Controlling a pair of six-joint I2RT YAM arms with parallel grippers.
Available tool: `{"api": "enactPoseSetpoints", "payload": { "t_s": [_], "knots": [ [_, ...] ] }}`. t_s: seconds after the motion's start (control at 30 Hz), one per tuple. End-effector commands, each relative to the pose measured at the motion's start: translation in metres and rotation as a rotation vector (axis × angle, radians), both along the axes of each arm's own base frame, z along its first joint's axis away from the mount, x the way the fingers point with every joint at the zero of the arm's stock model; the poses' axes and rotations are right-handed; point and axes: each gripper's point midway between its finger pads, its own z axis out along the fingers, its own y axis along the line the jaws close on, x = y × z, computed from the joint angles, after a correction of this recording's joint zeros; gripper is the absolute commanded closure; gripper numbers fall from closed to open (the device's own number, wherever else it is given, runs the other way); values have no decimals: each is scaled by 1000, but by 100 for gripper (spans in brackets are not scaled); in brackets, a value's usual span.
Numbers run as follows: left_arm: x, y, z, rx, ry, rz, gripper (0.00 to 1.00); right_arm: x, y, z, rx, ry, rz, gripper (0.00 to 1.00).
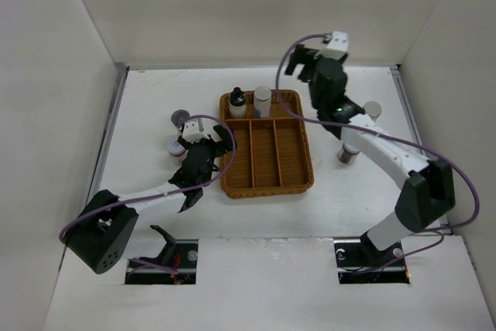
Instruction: Organize the condiment bottles
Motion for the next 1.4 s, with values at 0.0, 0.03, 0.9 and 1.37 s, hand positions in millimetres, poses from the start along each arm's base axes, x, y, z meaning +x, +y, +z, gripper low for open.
{"api": "enactPoseSetpoints", "payload": {
  "t_s": [0.0,0.03,0.9,1.37],
  "knots": [
    [4,-3,13,-51,-42,-5,0,8,-86,-4,-32,18,-194,0],
    [4,-4,13,-52,-42,-10,0,10,-108,-16,-50,47,-250,0],
    [5,-12,25,-85,-77,-47,0,28,-139,11,-165,-119,-358,61],
    [3,-10,31,-95,-92,-51,0,28,0,-5,-40,-124,-30,60]
  ]
}}
